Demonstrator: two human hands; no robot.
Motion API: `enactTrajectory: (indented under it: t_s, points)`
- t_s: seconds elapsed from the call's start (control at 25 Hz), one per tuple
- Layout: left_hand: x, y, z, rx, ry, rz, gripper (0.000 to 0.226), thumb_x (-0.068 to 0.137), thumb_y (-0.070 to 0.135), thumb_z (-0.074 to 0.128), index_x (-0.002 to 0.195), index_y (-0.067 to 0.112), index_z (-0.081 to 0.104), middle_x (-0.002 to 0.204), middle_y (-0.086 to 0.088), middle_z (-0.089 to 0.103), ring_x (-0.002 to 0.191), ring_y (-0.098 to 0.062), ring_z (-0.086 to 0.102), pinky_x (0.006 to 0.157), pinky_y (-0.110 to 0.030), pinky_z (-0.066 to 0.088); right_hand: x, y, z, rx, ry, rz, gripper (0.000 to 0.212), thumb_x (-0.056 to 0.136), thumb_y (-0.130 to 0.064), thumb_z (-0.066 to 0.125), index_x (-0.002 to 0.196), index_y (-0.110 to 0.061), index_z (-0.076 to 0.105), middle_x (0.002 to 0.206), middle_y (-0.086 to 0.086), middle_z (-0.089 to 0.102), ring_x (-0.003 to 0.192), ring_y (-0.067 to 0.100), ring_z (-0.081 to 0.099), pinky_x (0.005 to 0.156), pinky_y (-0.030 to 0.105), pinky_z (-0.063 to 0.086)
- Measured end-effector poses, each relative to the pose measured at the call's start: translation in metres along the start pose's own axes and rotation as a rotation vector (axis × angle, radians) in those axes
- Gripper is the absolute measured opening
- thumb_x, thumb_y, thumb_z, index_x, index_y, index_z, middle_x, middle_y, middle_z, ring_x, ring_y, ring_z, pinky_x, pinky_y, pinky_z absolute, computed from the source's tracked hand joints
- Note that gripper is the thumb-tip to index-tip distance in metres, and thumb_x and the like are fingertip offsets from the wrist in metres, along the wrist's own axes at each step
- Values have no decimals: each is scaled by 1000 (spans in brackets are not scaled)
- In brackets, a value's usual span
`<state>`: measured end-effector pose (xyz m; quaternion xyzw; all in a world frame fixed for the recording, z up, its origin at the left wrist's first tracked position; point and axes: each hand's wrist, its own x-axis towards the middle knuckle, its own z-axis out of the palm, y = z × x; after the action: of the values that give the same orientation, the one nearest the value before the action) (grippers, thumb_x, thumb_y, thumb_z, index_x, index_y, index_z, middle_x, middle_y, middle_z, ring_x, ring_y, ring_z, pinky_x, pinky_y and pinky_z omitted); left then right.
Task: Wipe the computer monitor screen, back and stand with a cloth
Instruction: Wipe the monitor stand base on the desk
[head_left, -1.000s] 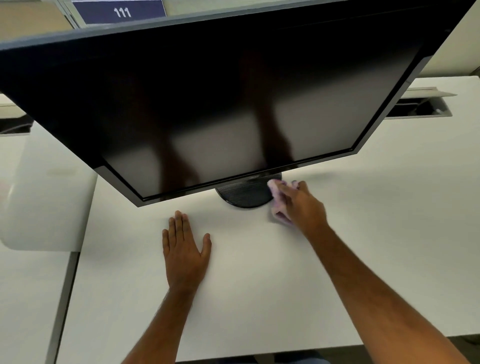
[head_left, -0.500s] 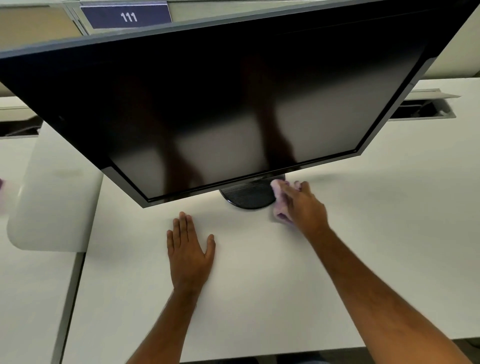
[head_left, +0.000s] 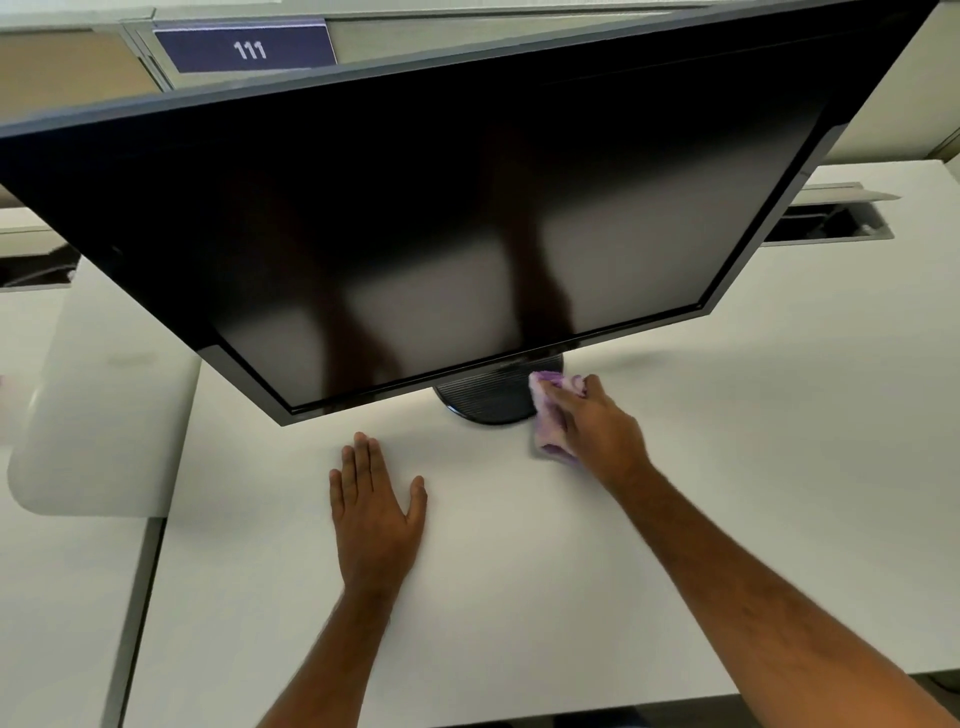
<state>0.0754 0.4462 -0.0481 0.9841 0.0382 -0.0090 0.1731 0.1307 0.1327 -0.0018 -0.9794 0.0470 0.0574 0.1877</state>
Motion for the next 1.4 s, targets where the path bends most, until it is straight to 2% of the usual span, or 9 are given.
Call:
enactTrajectory:
  t_s: [0.16, 0.32, 0.44, 0.6, 0.76, 0.88, 1.08, 1.28, 1.4]
  points:
    - [-1, 0, 0, -2, -3, -3, 83, 101, 57, 32, 167, 9, 14, 176, -4, 10, 163, -19, 3, 132, -44, 9, -2, 22, -5, 93, 54, 83, 38, 100, -40, 49, 137, -37, 60, 111, -2, 48, 90, 31, 64, 72, 33, 49]
    - [-1, 1, 0, -4, 12, 1, 83, 101, 56, 33, 166, 8, 16, 175, -5, 12, 163, -20, 4, 132, -44, 9, -20, 7, 5, 278, 141, 169, 49, 105, -47, 38, 145, -23, 53, 107, -10, 47, 95, 26, 62, 76, 26, 44]
    - [-1, 1, 0, 7, 12, 7, 82, 101, 56, 34, 166, 7, 17, 175, -6, 14, 162, -21, 6, 132, -44, 9, -9, 10, 6, 233, 127, 33, 43, 107, -32, 46, 150, -28, 50, 124, 4, 48, 95, 24, 60, 79, 31, 53]
    - [0, 1, 1, 8, 17, -1, 82, 101, 55, 35, 166, 8, 17, 175, -6, 14, 162, -21, 7, 132, -43, 9, 0, -19, 21, 208, 51, 71, 47, 105, -19, 48, 151, -29, 50, 126, 13, 48, 93, 38, 63, 79, 39, 54]
    - [-1, 1, 0, 10, 19, 0, 83, 101, 55, 35, 166, 7, 17, 175, -6, 14, 162, -21, 6, 132, -43, 8, 0, -8, 7, 70, -33, -64, 50, 104, -27, 51, 152, -39, 45, 122, 11, 48, 93, 37, 61, 76, 40, 53]
    - [-1, 1, 0, 10, 16, 3, 83, 101, 56, 34, 166, 8, 16, 175, -5, 13, 162, -20, 6, 132, -43, 8, 11, 17, -6, 53, -16, 42, 49, 101, -32, 54, 146, -50, 49, 118, 5, 48, 95, 35, 62, 78, 40, 53]
    - [-2, 2, -1, 20, 19, -4, 83, 101, 55, 34, 166, 8, 17, 175, -6, 14, 162, -21, 7, 132, -42, 8, -5, -31, 14, 39, -10, -106, 41, 100, -38, 58, 139, -51, 56, 121, 6, 52, 95, 34, 63, 78, 42, 57]
    - [-1, 2, 0, 19, 22, -3, 83, 101, 56, 35, 166, 8, 16, 175, -5, 13, 162, -20, 6, 132, -42, 7, 10, -2, -9, 123, 7, 96, 39, 102, -38, 53, 137, -54, 56, 121, 1, 48, 102, 31, 63, 86, 38, 54]
    - [-1, 2, 1, 15, 24, 2, 82, 101, 55, 35, 166, 7, 19, 175, -6, 15, 162, -21, 8, 132, -43, 8, -3, -39, 9, 84, -29, -11, 39, 101, -37, 54, 139, -48, 58, 130, 3, 48, 108, 32, 60, 90, 38, 52]
